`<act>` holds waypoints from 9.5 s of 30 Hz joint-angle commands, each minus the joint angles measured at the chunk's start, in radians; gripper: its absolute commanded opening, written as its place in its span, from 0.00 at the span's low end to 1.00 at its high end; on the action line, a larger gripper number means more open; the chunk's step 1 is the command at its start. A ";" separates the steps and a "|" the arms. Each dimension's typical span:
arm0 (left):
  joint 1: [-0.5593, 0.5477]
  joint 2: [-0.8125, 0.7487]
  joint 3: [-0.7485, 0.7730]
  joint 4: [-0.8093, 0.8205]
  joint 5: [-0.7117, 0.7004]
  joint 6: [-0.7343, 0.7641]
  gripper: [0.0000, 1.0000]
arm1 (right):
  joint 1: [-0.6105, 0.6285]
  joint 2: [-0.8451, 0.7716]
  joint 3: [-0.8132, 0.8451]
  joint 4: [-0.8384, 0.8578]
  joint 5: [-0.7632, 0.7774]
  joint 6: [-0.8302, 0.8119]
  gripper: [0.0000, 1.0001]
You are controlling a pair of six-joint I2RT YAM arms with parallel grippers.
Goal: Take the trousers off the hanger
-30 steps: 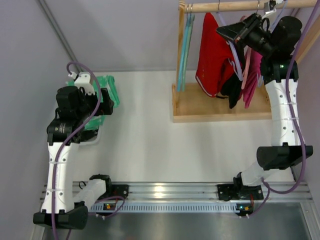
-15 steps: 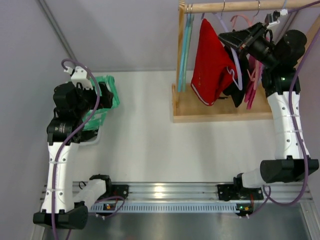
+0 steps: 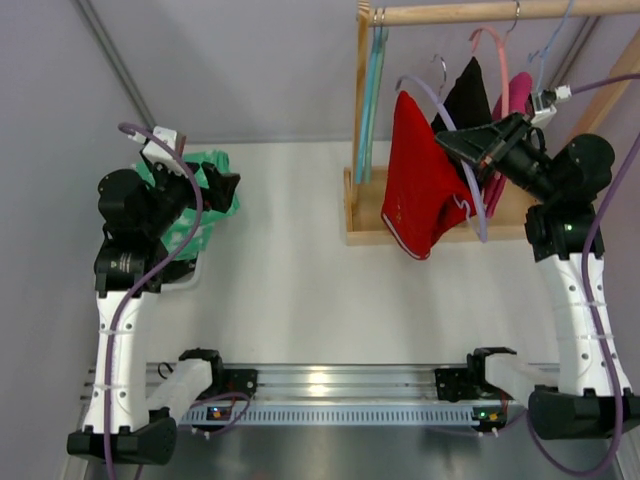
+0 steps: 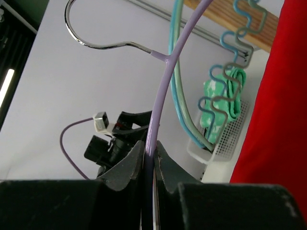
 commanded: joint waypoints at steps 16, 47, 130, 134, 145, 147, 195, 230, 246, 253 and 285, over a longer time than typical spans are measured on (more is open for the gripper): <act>-0.218 -0.075 -0.156 0.118 0.129 0.294 0.99 | -0.006 -0.491 -0.227 -0.104 0.197 -0.197 0.00; -1.375 0.537 0.086 0.713 -0.759 0.288 0.78 | -0.006 -0.450 -0.161 -0.105 0.275 -0.070 0.00; -1.336 0.647 0.980 0.676 -0.781 0.574 0.00 | -0.069 -0.442 -0.667 -0.209 0.301 -0.347 0.00; -1.336 0.669 1.055 0.685 -0.770 0.604 0.00 | -0.069 -0.465 -0.721 -0.232 0.312 -0.391 0.00; -1.334 0.497 0.775 0.685 -0.787 0.551 0.00 | -0.069 -0.503 -0.698 -0.278 0.297 -0.467 0.00; -1.323 0.476 0.734 0.682 -0.781 0.521 0.00 | -0.069 -0.508 -0.697 -0.282 0.292 -0.478 0.00; -0.141 -0.282 0.181 0.221 -1.038 0.102 0.00 | -0.069 -0.424 -0.568 -0.381 0.303 -0.627 0.00; 0.057 0.290 -0.227 1.097 -0.908 0.559 0.00 | -0.069 -0.408 -0.422 -0.440 0.266 -0.677 0.00; 0.131 0.379 -0.244 0.598 -0.738 0.122 0.35 | -0.069 -0.462 -0.237 -0.594 0.238 -0.765 0.00; 0.129 0.252 -0.241 0.411 -0.649 0.093 0.96 | -0.069 -0.434 -0.149 -0.714 0.277 -0.763 0.00; 0.129 0.016 -0.233 0.385 -0.322 0.054 0.99 | -0.101 -0.617 -0.051 -0.895 -0.229 -0.820 0.00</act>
